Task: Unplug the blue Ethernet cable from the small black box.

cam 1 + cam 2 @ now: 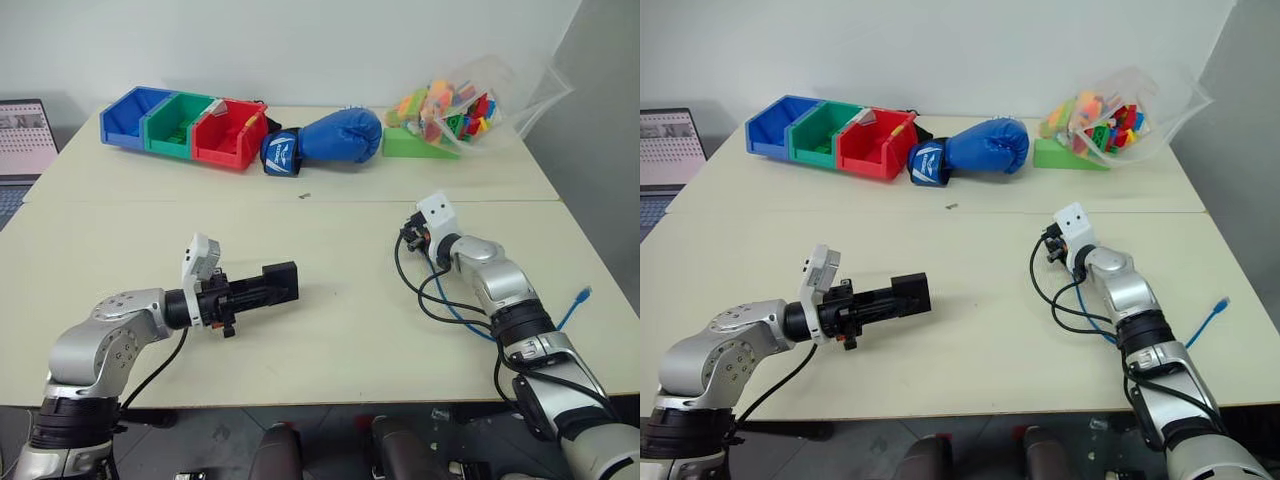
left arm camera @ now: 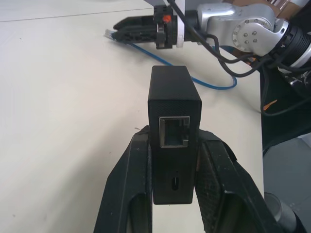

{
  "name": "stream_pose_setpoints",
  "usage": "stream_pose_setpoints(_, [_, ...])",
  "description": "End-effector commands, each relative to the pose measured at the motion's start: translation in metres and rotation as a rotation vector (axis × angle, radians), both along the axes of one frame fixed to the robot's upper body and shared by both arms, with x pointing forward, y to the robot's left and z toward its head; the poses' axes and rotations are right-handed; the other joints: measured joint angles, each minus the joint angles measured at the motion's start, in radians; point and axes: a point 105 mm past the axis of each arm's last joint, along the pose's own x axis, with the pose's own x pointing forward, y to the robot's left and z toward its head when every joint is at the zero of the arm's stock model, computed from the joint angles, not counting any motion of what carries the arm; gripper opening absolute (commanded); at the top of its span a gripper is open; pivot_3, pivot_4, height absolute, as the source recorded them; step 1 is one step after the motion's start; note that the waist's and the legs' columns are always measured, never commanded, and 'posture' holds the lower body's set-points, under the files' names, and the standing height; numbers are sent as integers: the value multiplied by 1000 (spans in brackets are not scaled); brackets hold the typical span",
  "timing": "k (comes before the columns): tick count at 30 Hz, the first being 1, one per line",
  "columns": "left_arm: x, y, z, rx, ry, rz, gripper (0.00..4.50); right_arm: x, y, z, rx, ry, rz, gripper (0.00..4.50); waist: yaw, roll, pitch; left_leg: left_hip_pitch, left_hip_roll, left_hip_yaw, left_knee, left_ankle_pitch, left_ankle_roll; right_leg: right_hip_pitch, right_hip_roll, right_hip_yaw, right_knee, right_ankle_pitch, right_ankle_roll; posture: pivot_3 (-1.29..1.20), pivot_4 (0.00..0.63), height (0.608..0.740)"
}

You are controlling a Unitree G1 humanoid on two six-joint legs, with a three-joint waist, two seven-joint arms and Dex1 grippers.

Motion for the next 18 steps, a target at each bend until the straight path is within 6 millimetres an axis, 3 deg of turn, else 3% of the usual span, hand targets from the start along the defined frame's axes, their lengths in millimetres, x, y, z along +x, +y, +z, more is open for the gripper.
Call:
stream_pose_setpoints(1, [37,19,14,30,-151,243,795,-13,6,43,31,-130,125,2419,5,1,0,0,0,0,0,0,0,0,0,0,1,0,0,0,150,740])
stream_pose_setpoints(8, [96,59,23,160,-444,689,794,-91,60,91,108,-136,593,4254,11,1,0,0,1,0,0,0,0,0,1,0,1,0,0,0,150,740])
stream_pose_setpoints(14, [114,71,13,160,-496,816,794,-106,80,108,105,-132,638,4254,16,0,0,1,0,-1,1,0,0,1,0,-1,1,1,0,0,150,740])
stream_pose_setpoints(18, [121,78,-17,83,-356,902,794,-107,90,111,91,-117,643,4254,19,0,0,0,-1,-1,1,0,0,1,0,-2,1,1,1,0,150,740])
